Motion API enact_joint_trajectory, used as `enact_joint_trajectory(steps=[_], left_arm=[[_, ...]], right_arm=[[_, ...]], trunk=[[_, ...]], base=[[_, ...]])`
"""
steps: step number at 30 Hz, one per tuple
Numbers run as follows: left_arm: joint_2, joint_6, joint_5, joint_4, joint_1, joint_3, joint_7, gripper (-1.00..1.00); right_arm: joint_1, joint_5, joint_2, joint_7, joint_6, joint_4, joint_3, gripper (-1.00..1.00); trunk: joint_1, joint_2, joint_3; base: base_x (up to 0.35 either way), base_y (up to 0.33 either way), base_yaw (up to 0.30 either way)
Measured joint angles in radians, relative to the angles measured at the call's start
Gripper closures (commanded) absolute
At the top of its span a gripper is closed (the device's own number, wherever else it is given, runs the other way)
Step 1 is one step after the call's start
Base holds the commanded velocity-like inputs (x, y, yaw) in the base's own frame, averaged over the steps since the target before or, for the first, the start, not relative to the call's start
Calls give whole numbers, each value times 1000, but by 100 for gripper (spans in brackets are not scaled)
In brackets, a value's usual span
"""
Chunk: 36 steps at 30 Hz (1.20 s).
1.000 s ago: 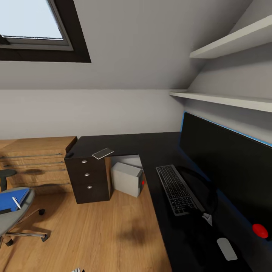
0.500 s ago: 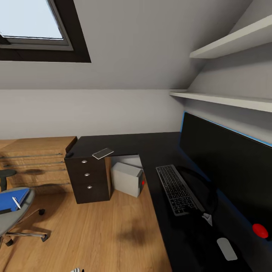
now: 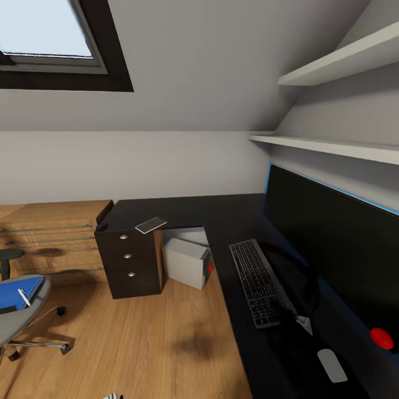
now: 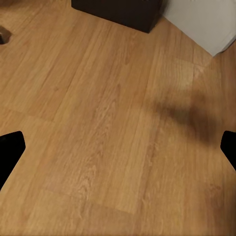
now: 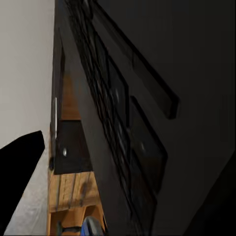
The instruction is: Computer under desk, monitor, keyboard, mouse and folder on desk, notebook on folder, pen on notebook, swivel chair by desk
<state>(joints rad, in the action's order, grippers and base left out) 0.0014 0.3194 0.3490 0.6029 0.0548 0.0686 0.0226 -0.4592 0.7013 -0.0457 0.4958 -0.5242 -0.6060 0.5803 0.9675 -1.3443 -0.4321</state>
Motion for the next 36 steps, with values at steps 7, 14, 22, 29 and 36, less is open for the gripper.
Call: enact_joint_trajectory(steps=[7, 14, 22, 29, 36], left_arm=[[0, 0, 0, 0, 0, 0, -1, -100], [0, 0, 0, 0, 0, -1, 0, -100], [0, 0, 0, 0, 0, 0, -1, -100], [0, 0, 0, 0, 0, 1, -2, -100], [0, 0, -1, 0, 0, 0, -2, -100]], right_arm=[[0, 4, 0, 2, -3, 0, 0, -100], [0, 7, -1, 4, -3, -2, 0, -100], [0, 7, -1, 4, -3, -1, 0, -100], [0, 8, -1, 4, -2, -2, 0, -100], [0, 8, -1, 4, -2, -1, 0, -100]], trunk=[[0, 0, 0], [-23, 42, 19], [-31, 56, 25], [-30, 56, 25], [-30, 56, 25]], base=[[0, 0, 0], [0, 0, 0], [0, 0, 0], [-50, 0, 0], [-287, 0, 0]])
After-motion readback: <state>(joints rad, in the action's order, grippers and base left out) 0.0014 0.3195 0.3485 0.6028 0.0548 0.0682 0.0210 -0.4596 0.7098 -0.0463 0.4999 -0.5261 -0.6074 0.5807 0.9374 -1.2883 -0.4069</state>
